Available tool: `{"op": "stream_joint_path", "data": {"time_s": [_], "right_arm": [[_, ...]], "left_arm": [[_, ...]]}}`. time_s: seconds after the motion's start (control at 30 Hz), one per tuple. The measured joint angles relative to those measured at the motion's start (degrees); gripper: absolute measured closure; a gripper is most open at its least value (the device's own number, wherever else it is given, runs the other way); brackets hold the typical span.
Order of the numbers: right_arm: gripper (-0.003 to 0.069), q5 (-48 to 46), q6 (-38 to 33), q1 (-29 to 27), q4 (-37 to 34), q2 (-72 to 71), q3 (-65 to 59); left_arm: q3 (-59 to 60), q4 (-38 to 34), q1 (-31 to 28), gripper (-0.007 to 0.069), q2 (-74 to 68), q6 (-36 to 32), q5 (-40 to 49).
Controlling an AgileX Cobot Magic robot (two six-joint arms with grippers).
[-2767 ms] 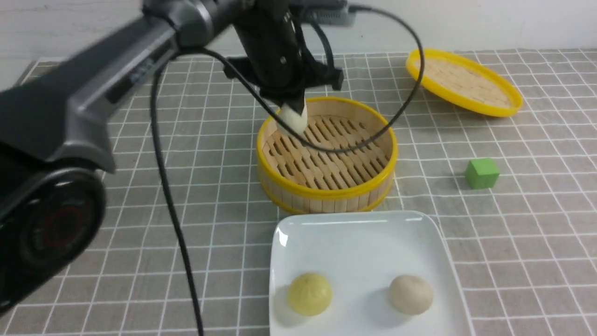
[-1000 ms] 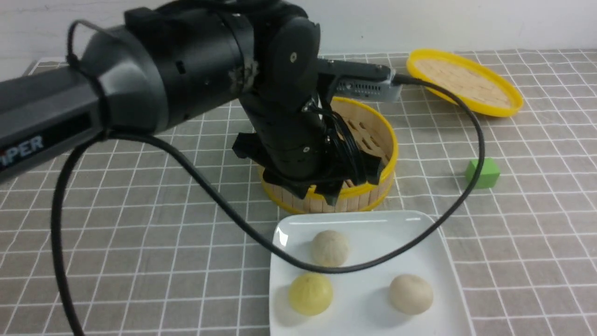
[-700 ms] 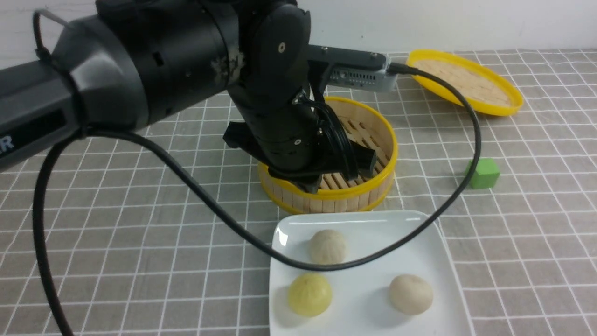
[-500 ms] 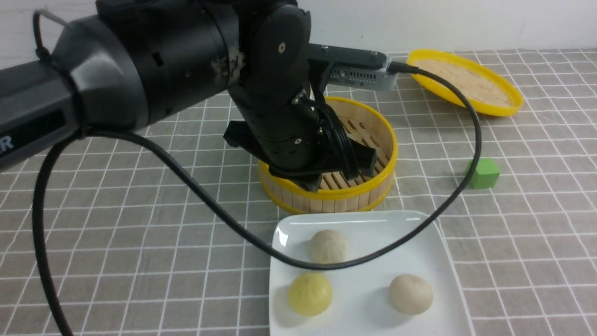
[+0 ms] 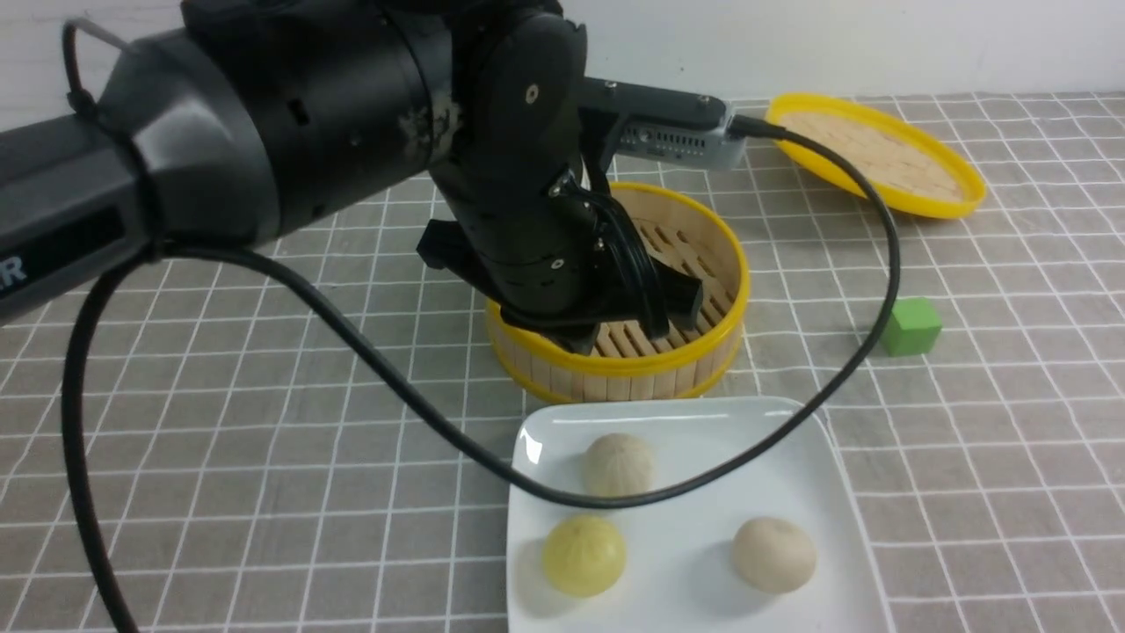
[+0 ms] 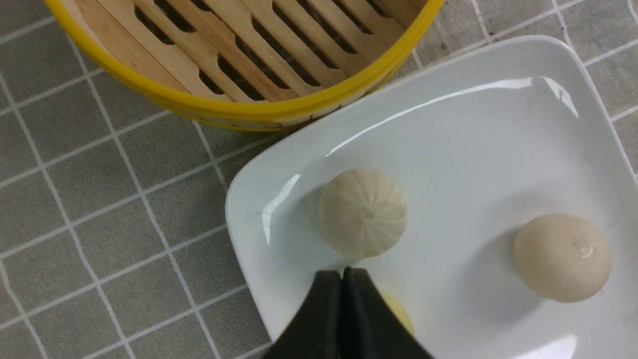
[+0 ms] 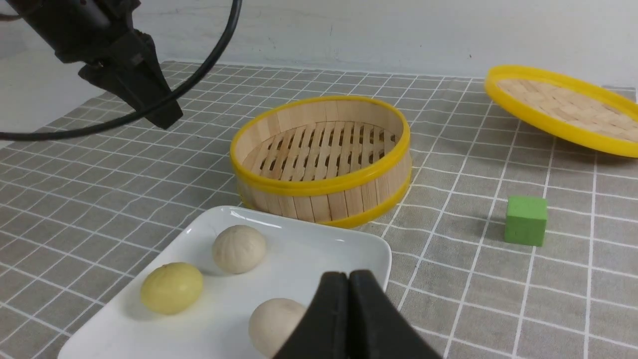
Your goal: Put the steamed buns into the plate on the grey tablecloth.
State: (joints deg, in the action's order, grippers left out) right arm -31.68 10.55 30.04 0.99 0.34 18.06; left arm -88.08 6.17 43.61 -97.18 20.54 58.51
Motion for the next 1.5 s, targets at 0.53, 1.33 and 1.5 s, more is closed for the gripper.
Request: {"op": "stream_joint_path", "data": {"time_s": [0.53,1.33,1.5], "right_arm": [[0.0645,5.3,0.0,-22.7,4.5,-1.0,-18.3],[0.0624,8.3,0.0,-29.0,4.7,-1.0,-19.0],[0.0618,8.3,0.0,-29.0,4.7,-1.0,-19.0]], "left_arm": [[0.0,3.2,0.0,0.0606,3.4,0.0,0.0],[38.5,14.6,0.0,0.0605,60.5,14.3,-4.4],[56.7,24.7,0.0,0.0601,75.5,23.4,-25.9]]}}
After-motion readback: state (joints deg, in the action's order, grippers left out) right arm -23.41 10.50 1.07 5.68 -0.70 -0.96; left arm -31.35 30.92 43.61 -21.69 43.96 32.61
